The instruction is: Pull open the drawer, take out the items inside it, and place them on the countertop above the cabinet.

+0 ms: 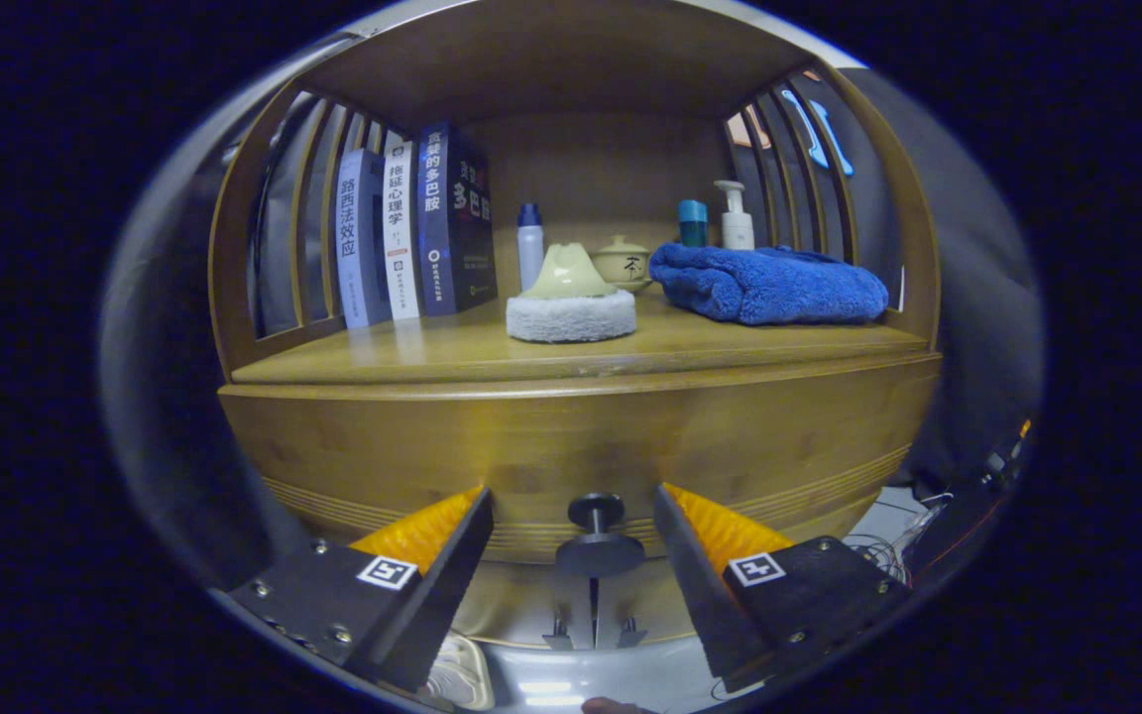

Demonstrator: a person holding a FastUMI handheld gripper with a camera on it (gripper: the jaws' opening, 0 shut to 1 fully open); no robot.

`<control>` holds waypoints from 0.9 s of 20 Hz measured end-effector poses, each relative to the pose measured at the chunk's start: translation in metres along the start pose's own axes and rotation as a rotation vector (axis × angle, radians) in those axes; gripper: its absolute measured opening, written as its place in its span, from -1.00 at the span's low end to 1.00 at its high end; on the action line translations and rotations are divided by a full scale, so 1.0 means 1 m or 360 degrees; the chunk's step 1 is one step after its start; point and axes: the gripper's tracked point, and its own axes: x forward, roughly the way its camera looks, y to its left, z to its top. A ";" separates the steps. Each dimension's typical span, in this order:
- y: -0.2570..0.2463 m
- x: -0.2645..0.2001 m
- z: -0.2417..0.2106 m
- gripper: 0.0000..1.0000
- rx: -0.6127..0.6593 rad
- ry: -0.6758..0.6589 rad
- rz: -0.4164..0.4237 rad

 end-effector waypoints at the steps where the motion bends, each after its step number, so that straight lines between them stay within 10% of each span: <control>1: -0.001 0.000 0.000 0.97 -0.0013 -0.0002 -0.0003; 18: -0.120 -0.157 0.112 0.97 -0.0055 -0.0400 -0.0026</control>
